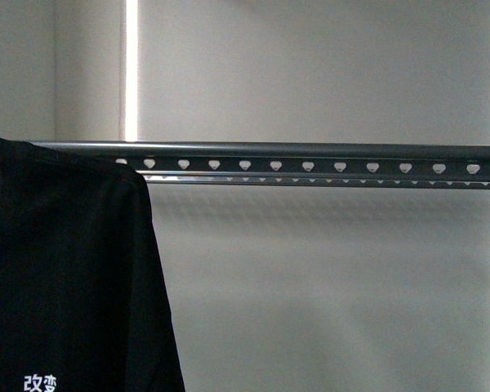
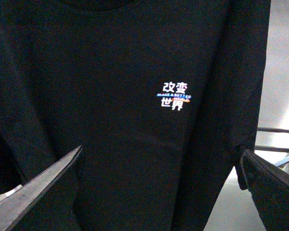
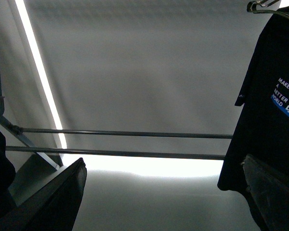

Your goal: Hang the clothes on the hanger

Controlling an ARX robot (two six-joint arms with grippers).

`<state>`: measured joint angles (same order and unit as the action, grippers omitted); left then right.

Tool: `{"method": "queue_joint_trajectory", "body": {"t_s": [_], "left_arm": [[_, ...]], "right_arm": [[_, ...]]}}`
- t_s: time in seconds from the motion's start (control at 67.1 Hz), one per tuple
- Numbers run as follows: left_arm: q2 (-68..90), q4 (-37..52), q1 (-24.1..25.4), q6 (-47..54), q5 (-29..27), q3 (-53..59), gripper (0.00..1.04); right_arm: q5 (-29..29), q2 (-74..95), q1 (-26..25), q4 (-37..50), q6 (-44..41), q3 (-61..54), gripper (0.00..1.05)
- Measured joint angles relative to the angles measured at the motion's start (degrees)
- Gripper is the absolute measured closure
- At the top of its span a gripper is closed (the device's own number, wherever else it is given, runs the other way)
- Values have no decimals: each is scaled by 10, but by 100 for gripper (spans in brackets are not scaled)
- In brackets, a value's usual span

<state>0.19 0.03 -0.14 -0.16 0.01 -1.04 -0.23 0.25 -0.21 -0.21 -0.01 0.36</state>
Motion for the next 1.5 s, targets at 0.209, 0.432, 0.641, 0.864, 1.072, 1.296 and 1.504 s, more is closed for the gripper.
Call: {"method": "queue_joint_trajectory", "body": {"t_s": [0.209,0.432,0.641,0.864,1.072,1.296,1.504], "left_arm": [[0,0,0,0,0,0,7],[0,0,0,0,0,0,7],[0,0,0,0,0,0,7],[1,-1,2,-2,9,0,7],[65,1,-62,-4,110,-39,7],[287,169,-167,18,3,-158,7],[503,105,-189,-103,-205,-359,7]], "right_arm": [[0,0,0,0,0,0,7],[0,0,0,0,0,0,7],[0,0,0,0,0,0,7],[0,0,0,0,0,0,7],[0,0,0,0,0,0,7],[0,0,0,0,0,0,7],[0,0,0,0,0,0,7]]}}
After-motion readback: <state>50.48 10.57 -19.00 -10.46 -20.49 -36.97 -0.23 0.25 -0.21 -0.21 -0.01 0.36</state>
